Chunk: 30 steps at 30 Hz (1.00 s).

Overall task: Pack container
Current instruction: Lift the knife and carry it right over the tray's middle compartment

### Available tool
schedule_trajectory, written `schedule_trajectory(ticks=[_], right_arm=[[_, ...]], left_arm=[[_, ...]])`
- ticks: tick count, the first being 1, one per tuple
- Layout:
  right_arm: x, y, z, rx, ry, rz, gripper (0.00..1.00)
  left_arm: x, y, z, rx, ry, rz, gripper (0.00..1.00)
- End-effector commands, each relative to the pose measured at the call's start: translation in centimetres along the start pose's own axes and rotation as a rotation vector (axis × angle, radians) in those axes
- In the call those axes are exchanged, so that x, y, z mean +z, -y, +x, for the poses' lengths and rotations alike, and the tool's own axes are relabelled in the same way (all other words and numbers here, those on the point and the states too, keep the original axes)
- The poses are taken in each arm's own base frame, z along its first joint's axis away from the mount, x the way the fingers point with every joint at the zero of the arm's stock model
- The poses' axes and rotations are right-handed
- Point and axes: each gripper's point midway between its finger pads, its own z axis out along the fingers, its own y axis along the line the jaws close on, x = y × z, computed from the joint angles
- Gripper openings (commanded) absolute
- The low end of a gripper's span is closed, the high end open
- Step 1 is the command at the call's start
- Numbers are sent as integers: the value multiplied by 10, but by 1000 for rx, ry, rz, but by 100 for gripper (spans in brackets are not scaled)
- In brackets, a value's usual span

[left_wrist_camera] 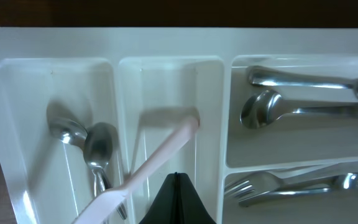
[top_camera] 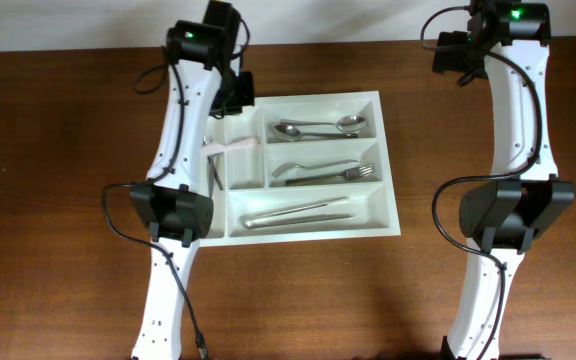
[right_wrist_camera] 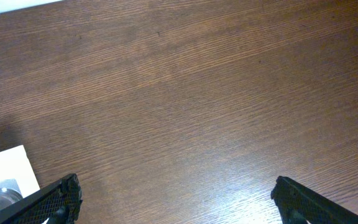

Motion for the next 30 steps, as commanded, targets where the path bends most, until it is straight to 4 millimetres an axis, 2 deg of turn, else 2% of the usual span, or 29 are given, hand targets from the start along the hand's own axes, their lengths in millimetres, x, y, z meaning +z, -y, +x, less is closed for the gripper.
schedule_trajectory(ticks=[1, 16, 22, 25, 29, 30], right_arm=[[-11, 1, -6, 21, 30, -4, 99], [-11, 1, -6, 20, 30, -4, 99], [-11, 1, -6, 21, 30, -4, 99], [-11, 1, -6, 21, 30, -4, 99], [-11, 1, -6, 21, 30, -4, 99], [-11, 1, -6, 20, 30, -4, 99]], left_arm=[[-20, -8, -7, -12, 63, -61, 2], [-20, -14, -5, -13, 57, -95, 2], [-14, -13, 0, -8, 31, -101, 3], [-11, -10, 2, 0, 22, -102, 16], [-10, -7, 4, 5, 19, -102, 46], [-10, -7, 4, 6, 19, -102, 50]])
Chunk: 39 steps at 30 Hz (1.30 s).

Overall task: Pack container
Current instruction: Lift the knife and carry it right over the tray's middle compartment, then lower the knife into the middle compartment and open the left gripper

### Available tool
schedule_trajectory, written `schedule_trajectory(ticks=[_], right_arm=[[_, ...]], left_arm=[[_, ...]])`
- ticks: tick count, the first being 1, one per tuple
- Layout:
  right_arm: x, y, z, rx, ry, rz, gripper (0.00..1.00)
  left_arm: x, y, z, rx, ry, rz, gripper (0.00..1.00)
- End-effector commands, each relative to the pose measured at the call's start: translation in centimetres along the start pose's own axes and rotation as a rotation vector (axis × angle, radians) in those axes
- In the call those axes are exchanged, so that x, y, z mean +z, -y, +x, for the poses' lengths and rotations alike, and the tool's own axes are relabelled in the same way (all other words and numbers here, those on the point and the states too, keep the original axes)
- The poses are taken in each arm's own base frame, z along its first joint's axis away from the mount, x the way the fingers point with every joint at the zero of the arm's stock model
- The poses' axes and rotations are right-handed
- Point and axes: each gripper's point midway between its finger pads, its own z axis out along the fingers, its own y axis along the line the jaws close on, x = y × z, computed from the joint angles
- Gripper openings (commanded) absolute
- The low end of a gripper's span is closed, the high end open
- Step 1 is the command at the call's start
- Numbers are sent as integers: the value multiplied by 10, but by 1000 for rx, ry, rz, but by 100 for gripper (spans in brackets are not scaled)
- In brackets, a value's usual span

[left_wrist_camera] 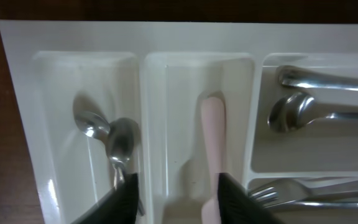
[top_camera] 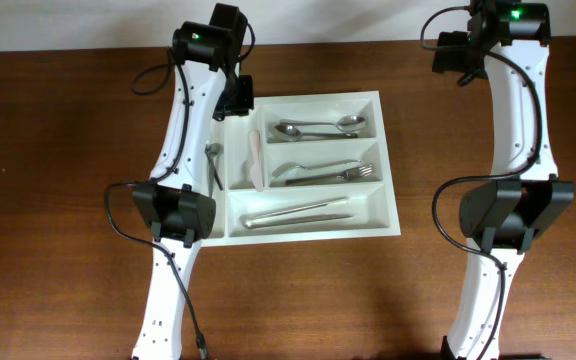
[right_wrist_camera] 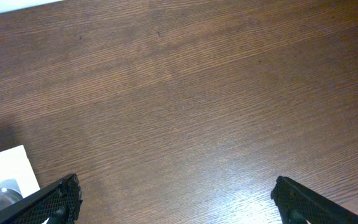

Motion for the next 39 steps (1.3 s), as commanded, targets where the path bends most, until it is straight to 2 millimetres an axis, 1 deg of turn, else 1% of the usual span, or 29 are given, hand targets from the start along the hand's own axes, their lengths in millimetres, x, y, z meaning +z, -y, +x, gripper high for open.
schedule_trajectory(ticks=[1, 6, 7, 8, 9, 13, 20, 27, 29, 31, 33, 39], right_arm=[[-11, 1, -6, 21, 29, -4, 99], [-11, 1, -6, 21, 29, -4, 99], [-11, 1, -6, 20, 29, -4, 99], [-11, 1, -6, 21, 29, -4, 99], [-11, 1, -6, 21, 29, -4, 99], [-11, 1, -6, 21, 29, -4, 99], [-11, 1, -6, 21, 29, -4, 99], [-11, 1, -6, 21, 29, -4, 99], [-11, 1, -6, 21, 29, -4, 99], [-11, 1, -6, 21, 29, -4, 99], [-11, 1, -6, 21, 29, -4, 99], [-11, 1, -6, 21, 29, -4, 99]], left_arm=[[-13, 2, 0, 2, 20, -4, 56], [-13, 2, 0, 2, 20, -4, 84], [-13, 2, 0, 2, 20, -4, 91], [-13, 2, 0, 2, 20, -3, 96], [-13, 2, 0, 2, 20, -4, 98], [-13, 3, 1, 4, 18, 3, 99], [-14, 15, 5, 10, -4, 77, 99], [-14, 16, 5, 10, -5, 78, 100], [-14, 16, 5, 10, -5, 78, 99], [-13, 16, 5, 10, -9, 77, 95], [-11, 15, 7, 10, -18, 75, 93], [13, 12, 23, 10, -115, 45, 92]])
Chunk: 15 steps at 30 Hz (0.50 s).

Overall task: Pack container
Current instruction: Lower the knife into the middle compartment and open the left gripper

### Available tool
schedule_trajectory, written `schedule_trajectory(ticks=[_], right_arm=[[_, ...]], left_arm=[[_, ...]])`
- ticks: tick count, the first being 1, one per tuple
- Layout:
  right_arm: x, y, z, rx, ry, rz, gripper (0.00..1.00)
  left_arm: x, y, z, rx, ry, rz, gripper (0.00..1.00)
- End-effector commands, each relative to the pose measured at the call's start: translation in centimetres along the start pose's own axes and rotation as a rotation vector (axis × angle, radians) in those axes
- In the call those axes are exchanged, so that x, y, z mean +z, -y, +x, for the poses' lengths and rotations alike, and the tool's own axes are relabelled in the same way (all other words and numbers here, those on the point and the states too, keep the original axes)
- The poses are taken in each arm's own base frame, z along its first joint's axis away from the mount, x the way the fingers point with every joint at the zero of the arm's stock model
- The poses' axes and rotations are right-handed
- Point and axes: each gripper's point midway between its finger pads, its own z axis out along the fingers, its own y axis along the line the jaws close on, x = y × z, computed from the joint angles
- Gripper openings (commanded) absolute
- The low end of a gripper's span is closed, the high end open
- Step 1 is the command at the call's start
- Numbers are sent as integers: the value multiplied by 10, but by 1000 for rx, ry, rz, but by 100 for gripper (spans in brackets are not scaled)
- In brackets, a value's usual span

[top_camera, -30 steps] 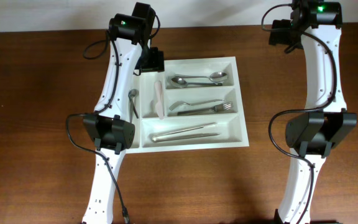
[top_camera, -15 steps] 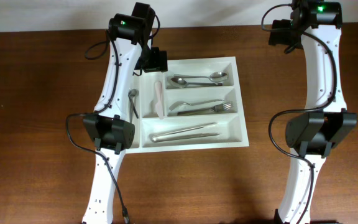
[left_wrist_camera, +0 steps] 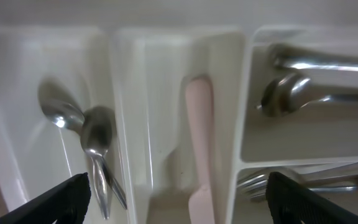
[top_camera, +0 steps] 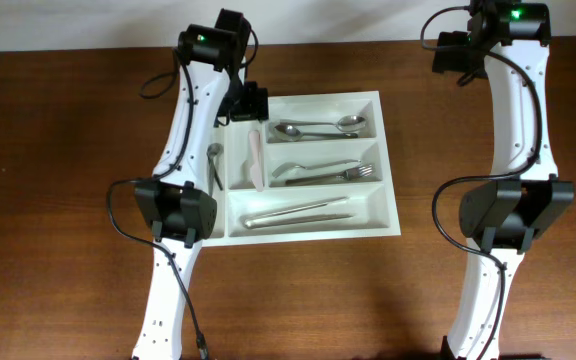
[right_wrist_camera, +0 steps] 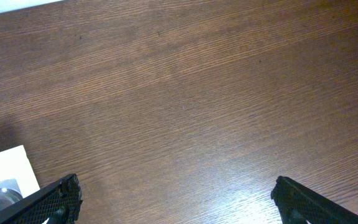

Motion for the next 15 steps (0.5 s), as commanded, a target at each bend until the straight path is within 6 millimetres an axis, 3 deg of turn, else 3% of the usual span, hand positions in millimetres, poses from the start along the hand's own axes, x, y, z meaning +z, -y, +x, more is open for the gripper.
schedule_trajectory(ticks=[1, 6, 15], right_arm=[[-11, 1, -6, 21, 29, -4, 99], [-11, 1, -6, 20, 30, -4, 99], [-11, 1, -6, 21, 30, -4, 99]], left_arm=[[3, 0, 12, 7, -51, -4, 92], [18, -4, 23, 3, -115, -25, 92], [19, -5, 24, 4, -119, -30, 90]])
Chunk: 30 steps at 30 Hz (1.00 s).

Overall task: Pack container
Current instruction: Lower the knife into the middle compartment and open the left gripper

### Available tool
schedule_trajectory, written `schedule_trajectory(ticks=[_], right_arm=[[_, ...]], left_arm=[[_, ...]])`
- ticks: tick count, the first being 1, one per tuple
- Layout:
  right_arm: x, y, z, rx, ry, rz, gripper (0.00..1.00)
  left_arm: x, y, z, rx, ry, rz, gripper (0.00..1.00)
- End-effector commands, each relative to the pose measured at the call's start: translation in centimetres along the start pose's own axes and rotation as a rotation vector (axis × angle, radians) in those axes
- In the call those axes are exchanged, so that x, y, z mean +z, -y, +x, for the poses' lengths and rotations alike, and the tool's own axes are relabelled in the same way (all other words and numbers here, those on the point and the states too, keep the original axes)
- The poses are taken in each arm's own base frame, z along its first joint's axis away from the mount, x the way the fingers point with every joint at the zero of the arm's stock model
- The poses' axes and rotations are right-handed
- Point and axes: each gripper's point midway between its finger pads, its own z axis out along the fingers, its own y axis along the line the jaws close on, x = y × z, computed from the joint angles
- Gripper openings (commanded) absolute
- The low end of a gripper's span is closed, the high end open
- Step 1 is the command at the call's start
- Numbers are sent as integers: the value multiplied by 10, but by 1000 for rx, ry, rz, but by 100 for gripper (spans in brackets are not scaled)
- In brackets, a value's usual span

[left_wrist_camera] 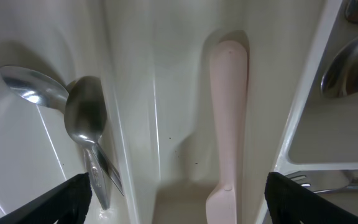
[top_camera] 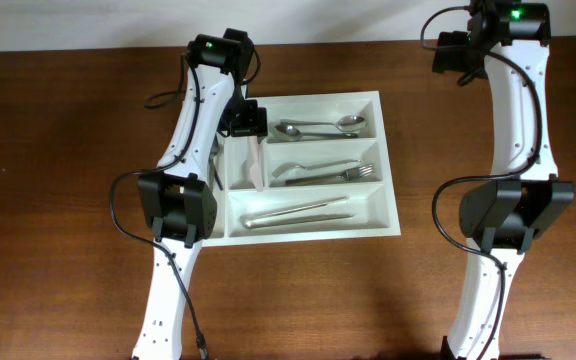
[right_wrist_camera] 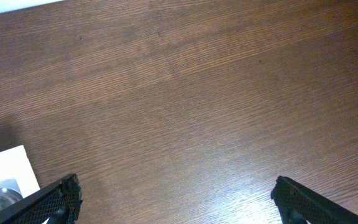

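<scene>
A white cutlery tray (top_camera: 389, 160) lies on the brown table. A pink plastic utensil (top_camera: 255, 160) (left_wrist_camera: 227, 124) lies lengthwise in its second long compartment from the left. My left gripper (top_camera: 248, 120) (left_wrist_camera: 178, 202) hangs open low over that compartment's far end. Its fingers straddle the compartment and hold nothing. Two small steel spoons (left_wrist_camera: 82, 124) rest in the leftmost compartment. My right gripper (right_wrist_camera: 178, 198) is open over bare table wood at the far right, away from the tray.
The tray's right side holds spoons (top_camera: 318, 127) in the back compartment, forks (top_camera: 328, 173) in the middle one and knives (top_camera: 298, 213) in the front one. The tray's corner (right_wrist_camera: 5, 171) shows at the left of the right wrist view.
My left gripper has come lower and closer to the tray, still wide open. The pink utensil lies where it was. The right arm has not moved.
First my left gripper was shut at the tray's far end, with the pink utensil slanted across a divider. Then the utensil lay straight in its compartment with the jaws partly open. Later they were wide open, and now they hang closer above it.
</scene>
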Motion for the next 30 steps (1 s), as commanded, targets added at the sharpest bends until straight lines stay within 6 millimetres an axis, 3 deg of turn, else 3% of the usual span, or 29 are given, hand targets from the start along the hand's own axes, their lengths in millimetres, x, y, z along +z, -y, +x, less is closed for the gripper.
schedule_trajectory(ticks=[1, 5, 8, 13, 19, 25, 30], right_arm=[[-11, 1, -6, 21, 29, -4, 99], [-11, 1, -6, 21, 29, -4, 99], [-11, 1, -6, 21, 29, -4, 99], [-11, 1, -6, 20, 29, -4, 99], [-11, 1, -6, 21, 29, -4, 99], [-11, 1, -6, 21, 29, -4, 99], [-11, 1, -6, 20, 29, -4, 99]], left_arm=[[-14, 2, 1, 11, 27, 3, 89], [-14, -6, -2, 10, 41, -44, 89], [-14, -6, -2, 11, 43, -43, 81], [-22, -5, -4, 15, 63, -36, 81], [-74, 2, -19, 19, 229, 14, 80], [-144, 9, -30, 22, 437, 78, 82], [-178, 11, -28, 25, 523, 104, 82]])
